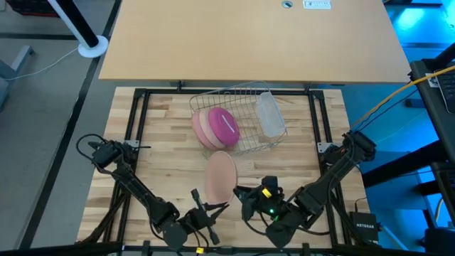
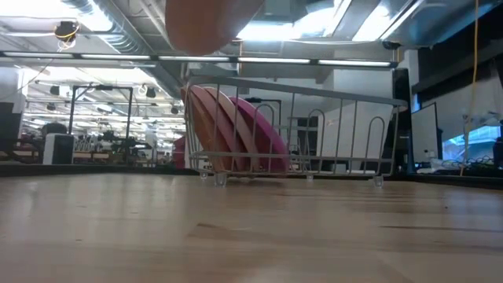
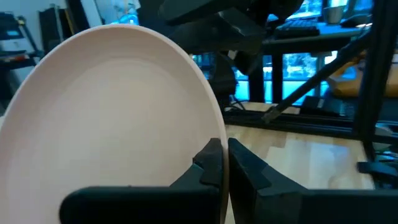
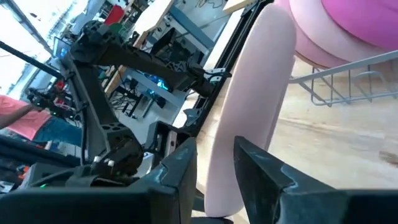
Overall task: Sort dishes
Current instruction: Put the light brown plate into the dish rack
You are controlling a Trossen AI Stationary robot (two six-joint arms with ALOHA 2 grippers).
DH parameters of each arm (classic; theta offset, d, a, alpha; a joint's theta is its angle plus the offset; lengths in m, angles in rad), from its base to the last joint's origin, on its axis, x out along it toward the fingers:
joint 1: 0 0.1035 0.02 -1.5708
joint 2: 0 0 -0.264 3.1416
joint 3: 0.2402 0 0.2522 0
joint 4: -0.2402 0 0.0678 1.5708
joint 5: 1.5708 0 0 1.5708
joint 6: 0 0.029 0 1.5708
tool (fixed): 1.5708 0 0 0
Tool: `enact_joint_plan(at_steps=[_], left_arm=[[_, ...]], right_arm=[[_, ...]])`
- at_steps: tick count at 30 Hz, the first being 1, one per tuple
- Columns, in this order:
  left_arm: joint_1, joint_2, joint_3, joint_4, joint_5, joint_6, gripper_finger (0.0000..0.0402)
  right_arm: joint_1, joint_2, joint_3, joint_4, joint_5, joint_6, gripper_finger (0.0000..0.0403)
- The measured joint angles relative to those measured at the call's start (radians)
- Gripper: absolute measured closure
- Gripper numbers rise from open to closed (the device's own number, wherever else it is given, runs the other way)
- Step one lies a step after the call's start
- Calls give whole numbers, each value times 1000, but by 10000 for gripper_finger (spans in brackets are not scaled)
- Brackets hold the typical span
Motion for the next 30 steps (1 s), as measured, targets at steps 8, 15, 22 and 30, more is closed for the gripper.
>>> enact_joint_plan(at_steps=[8,15,22,30], left_arm=[[3,0,0,-31,-128,121,401],[5,0,0,-29,-193,221,401],[5,0,0,-29,-199,227,401],[5,0,0,-28,-202,210,401]], right_arm=[[-54,1,0,-25,-43,1,292],[-117,2,1,-54,-99,1,292],[-134,2,1,-57,-107,-58,303],[-134,2,1,-63,-79,-159,387]])
